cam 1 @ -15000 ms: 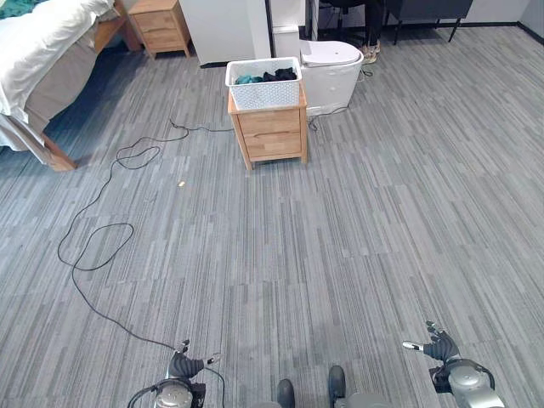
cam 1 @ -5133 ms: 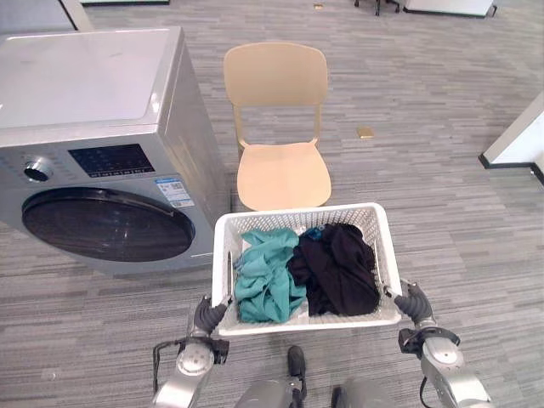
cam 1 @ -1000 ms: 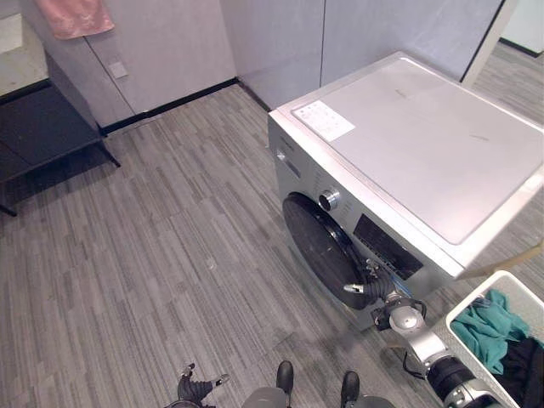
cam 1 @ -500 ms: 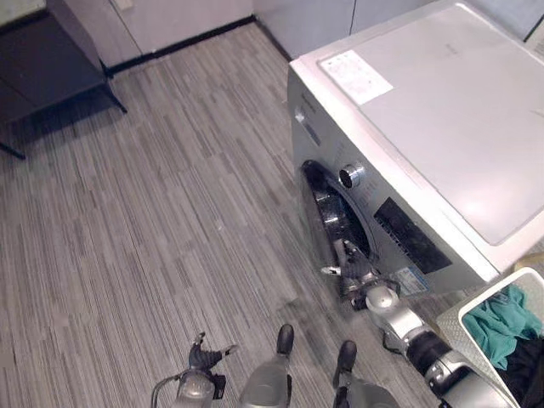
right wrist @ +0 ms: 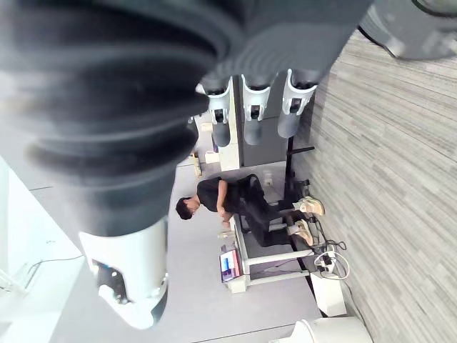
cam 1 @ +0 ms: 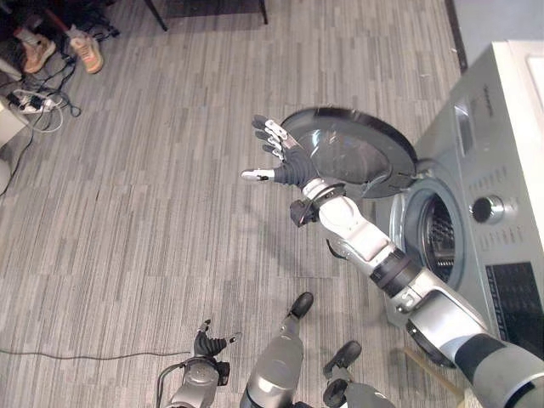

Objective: Grab the laundry basket,head to the washer,open it,put in the laundry and shut it.

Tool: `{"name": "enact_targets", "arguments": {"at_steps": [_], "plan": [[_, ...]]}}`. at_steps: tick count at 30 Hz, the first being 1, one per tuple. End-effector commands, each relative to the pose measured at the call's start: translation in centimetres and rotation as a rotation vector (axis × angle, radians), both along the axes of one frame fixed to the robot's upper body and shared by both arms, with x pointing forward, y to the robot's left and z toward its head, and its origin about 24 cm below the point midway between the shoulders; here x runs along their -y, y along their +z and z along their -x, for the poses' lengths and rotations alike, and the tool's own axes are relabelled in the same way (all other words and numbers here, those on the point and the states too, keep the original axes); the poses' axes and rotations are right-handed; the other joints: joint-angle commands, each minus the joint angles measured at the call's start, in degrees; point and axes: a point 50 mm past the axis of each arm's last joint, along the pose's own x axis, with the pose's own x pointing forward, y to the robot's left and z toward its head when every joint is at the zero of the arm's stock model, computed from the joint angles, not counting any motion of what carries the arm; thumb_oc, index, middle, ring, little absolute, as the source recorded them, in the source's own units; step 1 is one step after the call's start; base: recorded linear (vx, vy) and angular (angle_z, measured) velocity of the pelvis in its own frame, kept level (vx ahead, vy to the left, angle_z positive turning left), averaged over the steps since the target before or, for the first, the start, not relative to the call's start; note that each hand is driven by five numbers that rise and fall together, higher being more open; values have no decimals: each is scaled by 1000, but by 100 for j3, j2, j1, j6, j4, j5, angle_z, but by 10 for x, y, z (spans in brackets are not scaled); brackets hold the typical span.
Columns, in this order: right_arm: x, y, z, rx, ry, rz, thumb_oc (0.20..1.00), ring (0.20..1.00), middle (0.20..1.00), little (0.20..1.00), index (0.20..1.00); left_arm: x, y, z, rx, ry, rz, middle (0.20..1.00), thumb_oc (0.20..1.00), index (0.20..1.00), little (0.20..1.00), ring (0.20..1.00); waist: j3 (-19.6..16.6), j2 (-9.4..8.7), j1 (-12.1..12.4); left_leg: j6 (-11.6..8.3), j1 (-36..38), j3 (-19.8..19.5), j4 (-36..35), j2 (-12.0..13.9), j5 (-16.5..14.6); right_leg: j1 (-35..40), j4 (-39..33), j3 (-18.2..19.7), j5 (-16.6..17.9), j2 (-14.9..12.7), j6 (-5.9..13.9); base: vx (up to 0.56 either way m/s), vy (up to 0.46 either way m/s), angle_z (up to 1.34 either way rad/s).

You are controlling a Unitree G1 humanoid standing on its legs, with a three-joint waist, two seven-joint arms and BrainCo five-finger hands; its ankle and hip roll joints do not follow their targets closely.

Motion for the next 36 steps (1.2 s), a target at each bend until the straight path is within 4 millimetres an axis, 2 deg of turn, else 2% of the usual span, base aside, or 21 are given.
{"name": "enact_targets", "arguments": {"at_steps": [1,3,4,6,7,8,9,10,12,14,15,17,18,19,21,27,31,32,33,34,36], "plan": [[1,-23,14,-23,3,16,1000,1000,1000,1000,1000,-9,7,-12,30,-31,-48,1000,1000,1000,1000,1000,-109,-292,-268,241,90,536,68,-233,-410,-299,390,334,-559,-409,457,6,21,-15],[13,-50,28,-51,7,92,1000,1000,1000,1000,1000,1,15,-22,82,-58,-35,1000,1000,1000,1000,1000,-39,-355,-502,261,132,710,69,-195,-462,-350,398,484,-495,-418,483,-17,37,-29],[14,-51,28,-52,7,92,1000,1000,1000,1000,1000,1,14,-22,81,-58,-34,1000,1000,1000,1000,1000,-41,-353,-498,261,134,714,69,-194,-463,-351,398,488,-494,-417,483,-50,70,-52],[38,-80,44,-90,-12,176,1000,1000,1000,1000,1000,12,32,-48,180,-104,-39,1000,1000,1000,1000,1000,69,-425,-871,280,129,967,158,-143,-558,-465,434,706,-427,-423,509,-54,69,-63],[38,-80,44,-90,-12,176,1000,1000,1000,1000,1000,12,32,-48,180,-104,-38,1000,1000,1000,1000,1000,57,-426,-874,285,107,964,161,-149,-546,-482,428,702,-413,-427,512,-85,69,-52],[59,-100,56,-144,-41,214,1000,1000,1000,1000,1000,16,51,-76,264,-160,-98,1000,1000,1000,1000,1000,171,-481,-1166,282,83,1161,237,-101,-609,-589,462,900,-374,-410,537,-68,46,-54],[59,-100,56,-144,-42,214,1000,1000,1000,1000,1000,16,51,-76,264,-160,-98,1000,1000,1000,1000,1000,152,-484,-1171,287,52,1157,239,-107,-594,-613,455,895,-359,-415,539,-133,98,-71],[77,-120,63,-215,-76,245,1000,1000,1000,1000,1000,14,75,-105,344,-204,-188,1000,1000,1000,1000,1000,234,-543,-1471,300,-29,1356,295,-62,-621,-801,495,1090,-288,-388,571,-73,60,-84],[87,-127,66,-246,-100,254,1000,1000,1000,1000,1000,10,89,-121,379,-213,-235,1000,1000,1000,1000,1000,256,-597,-1644,314,-81,1457,294,-26,-618,-908,504,1202,-233,-372,591,-81,61,-94],[103,-136,70,-283,-142,261,1000,1000,1000,1000,1000,-7,119,-148,443,-183,-331,1000,1000,1000,1000,1000,318,-689,-1928,331,-158,1641,292,41,-619,-1104,514,1394,-155,-322,623,-105,78,-69],[118,-137,72,-295,-180,253,1000,1000,1000,1000,1000,-34,149,-169,469,-127,-423,1000,1000,1000,1000,1000,348,-783,-2178,346,-298,1781,317,106,-595,-1326,513,1574,-53,-287,644,-92,62,-37],[125,-137,73,-298,-198,248,1000,1000,1000,1000,1000,-48,162,-174,466,-99,-471,1000,1000,1000,1000,1000,353,-817,-2293,359,-349,1843,341,127,-592,-1412,507,1632,-16,-270,644,-72,69,-101],[146,-122,76,-247,-237,209,1000,1000,1000,1000,1000,-107,202,-175,424,11,-633,1000,1000,1000,1000,1000,436,-978,-2649,367,-523,2096,407,215,-584,-1684,433,1870,155,-179,699,-69,83,-99],[146,-122,76,-247,-237,209,1000,1000,1000,1000,1000,-107,202,-175,424,11,-633,1000,1000,1000,1000,1000,436,-978,-2649,367,-523,2097,407,215,-584,-1684,433,1871,155,-179,699,-65,86,-73],[153,-121,82,-255,-238,178,1000,1000,1000,1000,1000,-141,204,-154,375,107,-673,1000,1000,1000,1000,1000,404,-1080,-2743,358,-494,2273,345,268,-578,-1758,271,2039,284,-114,745,26,32,-88],[156,-122,87,-261,-231,178,1000,1000,1000,1000,1000,-166,181,-121,284,177,-671,1000,1000,1000,1000,1000,277,-1053,-2703,328,-257,2380,146,257,-590,-1653,130,2156,317,-91,744,40,16,-37],[158,-126,88,-264,-255,204,1000,1000,1000,1000,1000,-151,154,-111,290,146,-591,1000,1000,1000,1000,1000,106,-881,-2627,332,-40,2363,63,185,-659,-1444,102,2140,243,-118,722,56,-5,13],[162,-129,87,-244,-295,278,1000,1000,1000,1000,1000,-118,115,-94,285,108,-466,1000,1000,1000,1000,1000,-98,-727,-2614,366,158,2362,54,115,-762,-1253,132,2148,145,-151,700,111,-10,23],[162,-129,87,-244,-294,278,1000,1000,1000,1000,1000,-118,114,-94,284,108,-466,1000,1000,1000,1000,1000,-117,-731,-2622,367,133,2362,53,110,-747,-1276,128,2149,156,-156,699,168,15,20],[168,-129,85,-222,-341,332,1000,1000,1000,1000,1000,-96,83,-73,238,103,-371,1000,1000,1000,1000,1000,-263,-634,-2618,402,328,2390,65,57,-835,-1089,174,2171,74,-198,690,103,21,12],[173,-129,86,-215,-365,368,1000,1000,1000,1000,1000,-86,71,-64,210,94,-333,1000,1000,1000,1000,1000,-326,-585,-2628,422,460,2427,51,32,-880,-985,178,2190,24,-205,684,108,26,3]]}}
